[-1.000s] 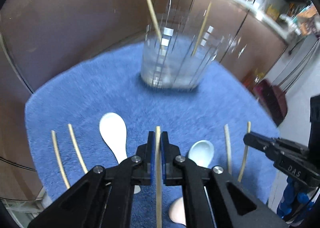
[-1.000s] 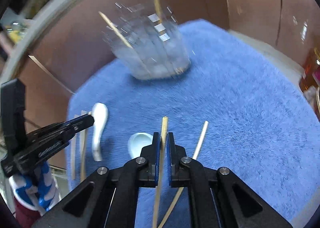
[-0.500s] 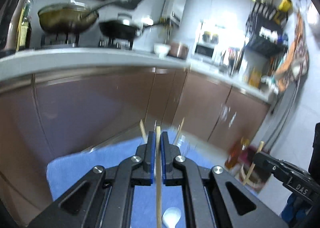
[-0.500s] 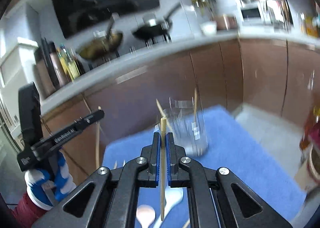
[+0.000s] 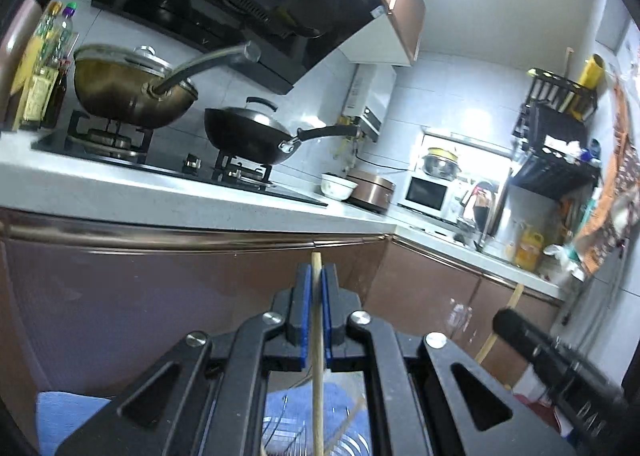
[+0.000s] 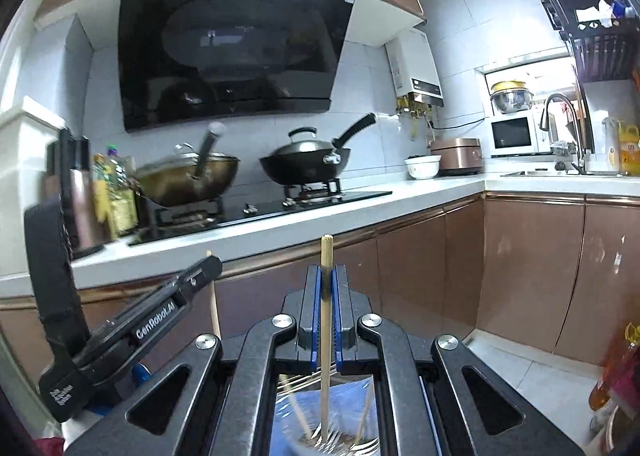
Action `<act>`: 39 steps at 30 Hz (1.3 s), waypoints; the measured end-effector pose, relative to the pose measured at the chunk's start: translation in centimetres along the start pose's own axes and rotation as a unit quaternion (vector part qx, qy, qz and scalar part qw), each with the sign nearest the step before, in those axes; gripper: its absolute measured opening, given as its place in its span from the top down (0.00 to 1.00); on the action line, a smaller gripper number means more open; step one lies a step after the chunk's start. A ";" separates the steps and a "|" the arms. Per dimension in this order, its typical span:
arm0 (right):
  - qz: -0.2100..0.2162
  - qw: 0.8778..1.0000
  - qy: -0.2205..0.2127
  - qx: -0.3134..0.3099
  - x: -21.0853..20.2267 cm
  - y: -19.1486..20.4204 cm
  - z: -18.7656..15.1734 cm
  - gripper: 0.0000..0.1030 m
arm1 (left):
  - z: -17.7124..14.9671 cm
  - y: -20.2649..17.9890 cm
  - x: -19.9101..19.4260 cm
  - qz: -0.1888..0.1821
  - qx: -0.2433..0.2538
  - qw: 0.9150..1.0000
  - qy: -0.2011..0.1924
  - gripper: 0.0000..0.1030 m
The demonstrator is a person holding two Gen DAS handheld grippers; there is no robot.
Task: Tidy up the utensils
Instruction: 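Carry both chopsticks up above the wire holder, then open the left gripper releasing its chopstick into the holder while the right gripper releases its own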
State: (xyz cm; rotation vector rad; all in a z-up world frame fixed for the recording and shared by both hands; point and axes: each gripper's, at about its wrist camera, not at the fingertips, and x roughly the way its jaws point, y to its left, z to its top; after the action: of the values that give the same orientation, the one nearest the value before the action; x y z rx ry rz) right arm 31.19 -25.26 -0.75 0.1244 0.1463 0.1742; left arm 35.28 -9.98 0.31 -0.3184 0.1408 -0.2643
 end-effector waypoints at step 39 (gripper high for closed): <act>-0.071 0.997 0.012 -0.022 -11.3 0.1 -1.6 0.58 | 2.4 2.0 -14.7 0.038 0.086 0.996 0.007 0.41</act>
State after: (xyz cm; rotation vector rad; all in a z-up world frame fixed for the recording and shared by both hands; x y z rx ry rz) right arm 19.91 -27.03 -0.82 0.0672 0.1753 0.0376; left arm 22.12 -3.35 3.31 -0.1394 0.1419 -0.2008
